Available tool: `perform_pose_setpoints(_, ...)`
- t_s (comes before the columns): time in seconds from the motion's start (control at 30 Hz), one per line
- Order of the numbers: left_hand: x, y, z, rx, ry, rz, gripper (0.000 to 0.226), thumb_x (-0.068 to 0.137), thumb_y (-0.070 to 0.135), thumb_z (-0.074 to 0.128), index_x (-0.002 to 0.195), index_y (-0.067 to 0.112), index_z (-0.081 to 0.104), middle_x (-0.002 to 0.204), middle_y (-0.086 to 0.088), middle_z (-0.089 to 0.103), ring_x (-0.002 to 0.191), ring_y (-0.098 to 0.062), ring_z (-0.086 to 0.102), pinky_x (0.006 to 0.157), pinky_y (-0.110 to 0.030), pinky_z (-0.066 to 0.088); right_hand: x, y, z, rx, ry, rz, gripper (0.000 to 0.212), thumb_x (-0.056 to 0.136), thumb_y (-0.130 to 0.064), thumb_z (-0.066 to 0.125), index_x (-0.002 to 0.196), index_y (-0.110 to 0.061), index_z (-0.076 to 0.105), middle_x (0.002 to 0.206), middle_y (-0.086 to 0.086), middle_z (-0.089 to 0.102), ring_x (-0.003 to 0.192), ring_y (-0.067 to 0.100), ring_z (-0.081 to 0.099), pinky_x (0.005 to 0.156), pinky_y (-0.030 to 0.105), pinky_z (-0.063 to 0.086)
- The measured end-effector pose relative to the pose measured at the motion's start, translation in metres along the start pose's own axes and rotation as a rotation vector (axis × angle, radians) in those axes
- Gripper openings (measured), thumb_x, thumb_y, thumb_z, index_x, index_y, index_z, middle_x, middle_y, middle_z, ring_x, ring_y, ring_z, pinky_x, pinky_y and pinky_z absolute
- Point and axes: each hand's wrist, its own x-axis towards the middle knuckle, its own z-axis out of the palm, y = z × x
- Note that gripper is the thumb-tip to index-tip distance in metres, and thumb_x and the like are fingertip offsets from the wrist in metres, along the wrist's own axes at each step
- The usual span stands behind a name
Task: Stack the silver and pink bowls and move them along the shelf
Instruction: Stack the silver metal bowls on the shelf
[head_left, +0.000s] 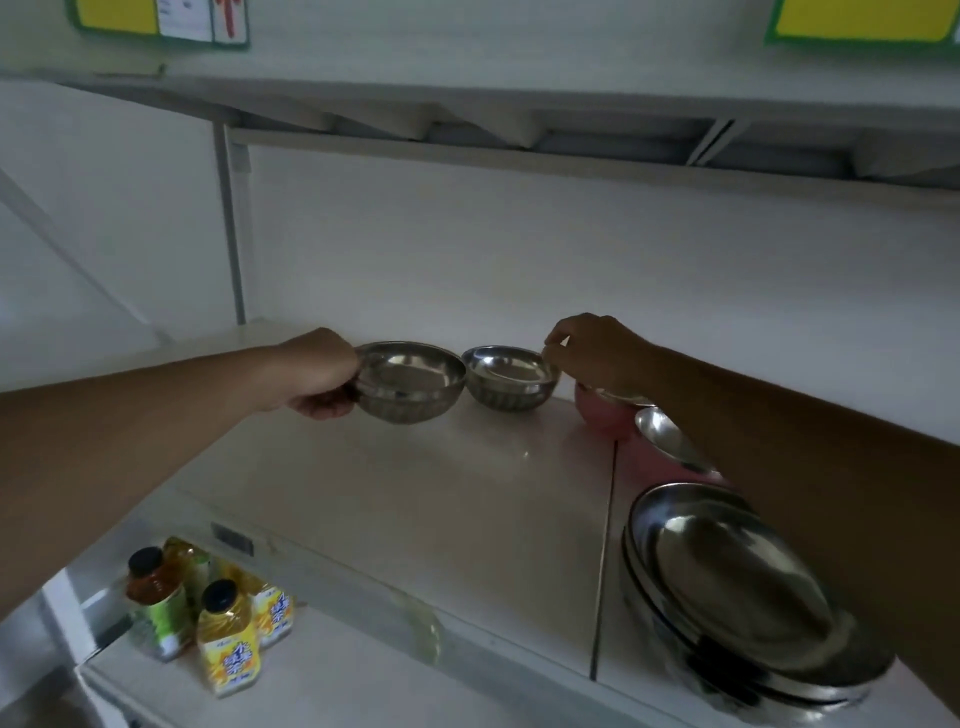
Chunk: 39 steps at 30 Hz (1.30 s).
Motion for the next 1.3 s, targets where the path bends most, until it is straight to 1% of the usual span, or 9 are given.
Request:
perform_pose_setpoints(0.1, 0.01, 0.0, -0.004, 0.0, -0.027, 0.016, 0.025, 0.101, 0.009, 0.046, 0.098, 0.004, 0.07, 0.055, -0.007, 0.068, 0.037, -0.014, 0.06, 0.039, -0.023, 0.05, 0.013, -0.005, 0.004, -0.014, -0.017, 0.069, 0.03, 0.097, -0.03, 0.061, 0.119, -0.015, 0.073, 0.115, 0.005, 0.073, 0.101, 0.024, 0.069, 0.081, 0.035, 0.056)
perform_pose_setpoints(0.3, 0.023, 0.0, -0.009, -0.041, -0.063, 0.034, 0.029, 0.111, 0.026, 0.052, 0.099, 0.007, 0.069, 0.063, -0.009, 0.066, 0.039, -0.015, 0.058, 0.043, -0.023, 0.051, 0.05, -0.007, 0.01, -0.108, -0.083, 0.11, 0.039, 0.101, -0.035, 0.055, 0.123, -0.007, 0.072, 0.123, 0.012, 0.073, 0.11, 0.028, 0.068, 0.093, 0.038, 0.054)
perform_pose_setpoints(0.43, 0.029, -0.003, -0.012, -0.046, -0.049, 0.038, 0.031, 0.111, 0.027, 0.052, 0.096, 0.007, 0.069, 0.061, -0.008, 0.066, 0.04, -0.015, 0.059, 0.043, -0.023, 0.051, 0.07, 0.001, 0.023, -0.289, -0.169, 0.153, 0.037, 0.105, -0.046, 0.049, 0.111, -0.014, 0.066, 0.11, 0.008, 0.063, 0.116, 0.031, 0.058, 0.103, 0.044, 0.048)
perform_pose_setpoints(0.6, 0.039, -0.015, -0.017, -0.058, -0.021, 0.006, 0.027, 0.108, 0.019, 0.049, 0.097, 0.007, 0.07, 0.064, -0.011, 0.07, 0.044, -0.019, 0.063, 0.048, -0.026, 0.055, 0.079, 0.009, 0.043, -0.369, -0.149, 0.158, 0.028, 0.099, -0.035, 0.061, 0.12, -0.017, 0.067, 0.116, 0.01, 0.065, 0.121, 0.034, 0.05, 0.097, 0.045, 0.04)
perform_pose_setpoints(0.77, 0.041, -0.026, -0.025, -0.025, 0.005, -0.008, 0.028, 0.106, 0.021, 0.05, 0.096, 0.009, 0.072, 0.062, -0.01, 0.072, 0.044, -0.018, 0.065, 0.045, -0.026, 0.054, 0.076, 0.004, 0.04, -0.28, -0.159, 0.124, 0.012, 0.096, -0.017, 0.062, 0.105, -0.012, 0.069, 0.103, 0.009, 0.072, 0.108, 0.034, 0.067, 0.095, 0.042, 0.056)
perform_pose_setpoints(0.93, 0.034, -0.032, -0.036, -0.004, 0.045, -0.026, 0.031, 0.104, 0.022, 0.049, 0.092, 0.008, 0.073, 0.062, -0.011, 0.072, 0.042, -0.017, 0.063, 0.042, -0.025, 0.052, 0.057, -0.005, 0.023, -0.142, -0.144, 0.162, 0.018, 0.089, -0.001, 0.068, 0.106, -0.001, 0.072, 0.095, 0.012, 0.077, 0.098, 0.032, 0.075, 0.089, 0.041, 0.059)
perform_pose_setpoints(1.03, 0.027, -0.033, -0.039, 0.002, 0.063, -0.032, 0.03, 0.102, 0.018, 0.048, 0.09, 0.007, 0.073, 0.059, -0.01, 0.071, 0.039, -0.016, 0.06, 0.04, -0.024, 0.049, 0.041, -0.006, 0.01, -0.056, -0.136, 0.186, 0.02, 0.092, -0.003, 0.059, 0.095, 0.002, 0.079, 0.088, 0.016, 0.082, 0.092, 0.03, 0.077, 0.09, 0.042, 0.059)
perform_pose_setpoints(1.2, 0.018, -0.031, -0.022, -0.048, 0.054, 0.009, 0.03, 0.097, 0.017, 0.05, 0.082, 0.005, 0.074, 0.057, -0.012, 0.071, 0.035, -0.017, 0.056, 0.038, -0.022, 0.047, 0.012, -0.001, -0.006, 0.002, 0.008, 0.258, 0.025, 0.098, -0.01, 0.057, 0.089, 0.004, 0.077, 0.067, 0.01, 0.07, 0.056, 0.019, 0.061, 0.054, 0.028, 0.042)
perform_pose_setpoints(1.3, 0.011, -0.029, -0.005, -0.068, 0.026, 0.044, 0.03, 0.097, 0.02, 0.053, 0.081, 0.005, 0.074, 0.056, -0.012, 0.071, 0.034, -0.017, 0.055, 0.037, -0.023, 0.046, -0.015, 0.001, -0.011, 0.073, 0.014, 0.275, 0.02, 0.097, -0.018, 0.065, 0.103, -0.002, 0.076, 0.087, 0.013, 0.075, 0.076, 0.025, 0.07, 0.064, 0.027, 0.048)
